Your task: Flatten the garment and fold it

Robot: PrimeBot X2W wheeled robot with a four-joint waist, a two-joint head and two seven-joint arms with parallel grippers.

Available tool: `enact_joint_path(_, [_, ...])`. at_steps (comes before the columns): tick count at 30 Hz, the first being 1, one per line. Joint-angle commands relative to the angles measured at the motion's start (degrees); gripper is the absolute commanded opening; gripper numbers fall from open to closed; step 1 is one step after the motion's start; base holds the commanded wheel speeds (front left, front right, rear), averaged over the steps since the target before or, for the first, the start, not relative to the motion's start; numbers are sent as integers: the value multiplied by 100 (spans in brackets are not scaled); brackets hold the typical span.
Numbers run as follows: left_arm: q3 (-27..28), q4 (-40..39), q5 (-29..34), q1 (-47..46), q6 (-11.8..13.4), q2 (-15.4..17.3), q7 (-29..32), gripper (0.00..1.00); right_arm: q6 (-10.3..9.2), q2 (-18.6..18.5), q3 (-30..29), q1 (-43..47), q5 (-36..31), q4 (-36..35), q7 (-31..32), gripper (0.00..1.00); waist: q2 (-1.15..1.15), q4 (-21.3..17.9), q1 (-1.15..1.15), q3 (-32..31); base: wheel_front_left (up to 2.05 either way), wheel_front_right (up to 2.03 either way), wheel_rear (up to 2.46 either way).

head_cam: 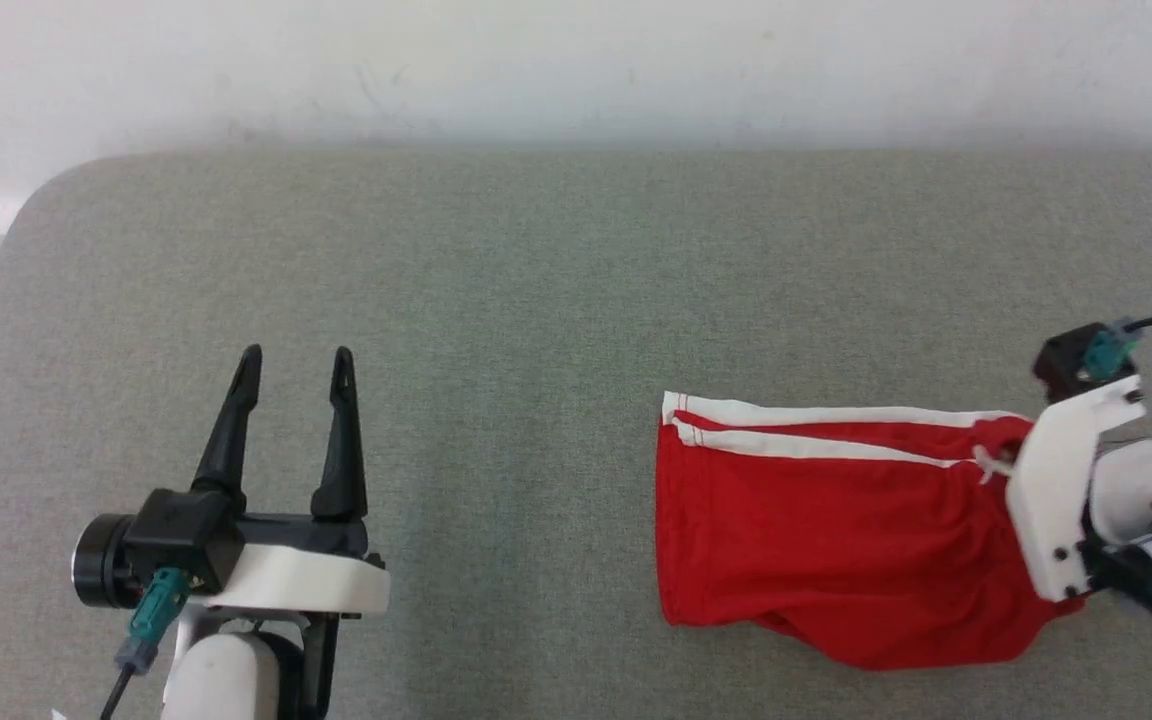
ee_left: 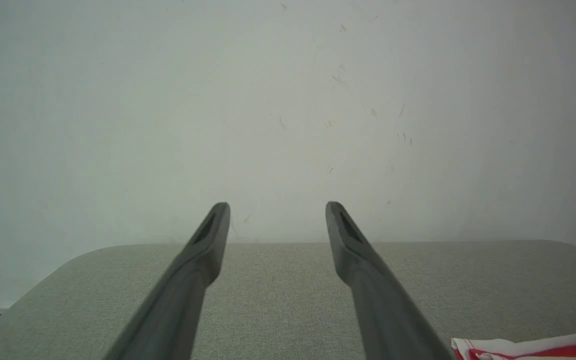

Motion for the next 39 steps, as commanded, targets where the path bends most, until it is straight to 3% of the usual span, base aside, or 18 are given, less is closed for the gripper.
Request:
enact_joint_path(1, [-18,22,42,-29,-31,-9,-27,100,-12,90,68,90,47,-125,62,0,0,36,0,-7,0,0,0])
enact_joint_path(6, [-23,63,26,-36,-89,-33,-27,100,-12,513,364,141,131,-511,158,0,0,130,0,-7,0,0,0])
enact_joint_path(11, [-3,102,40,2,-135,-46,-27,100,-12,914,735,3,50,-364,12,0,0,249,0,-15,0,0,0])
enact_joint_path(21, [-31,147,53,-2,-208,-68,-27,100,-12,1577,1061,-407,-343,740,-528,0,0,522,0,6,0,0,0])
enact_joint_path(31, [-49,179,52,-21,-221,-86,-27,100,-12,1904,962,-807,-721,2077,-1061,0,0,601,0,64,0,0,0])
enact_joint_path(32, [-51,187,47,-20,-222,-87,-27,100,-12,1917,978,-827,-731,2201,-1104,6,0,598,0,58,0,0,0])
enact_joint_path(33, [-51,194,42,-15,-223,-89,-27,100,-12,1928,1010,-850,-739,2304,-1156,18,0,590,0,49,0,0,0])
enact_joint_path(34, [-51,194,42,-15,-223,-89,-27,100,-12,1928,1010,-850,-739,2304,-1156,18,0,590,0,49,0,0,0])
enact_joint_path(36, [-57,203,32,-6,-223,-91,-27,100,-12,1944,1124,-917,-746,2436,-1286,100,0,577,0,49,0,0,0])
enact_joint_path(39, [-65,232,23,2,-223,-95,-27,100,-12,1961,1315,-1037,-652,2511,-1476,100,0,548,0,23,0,0,0])
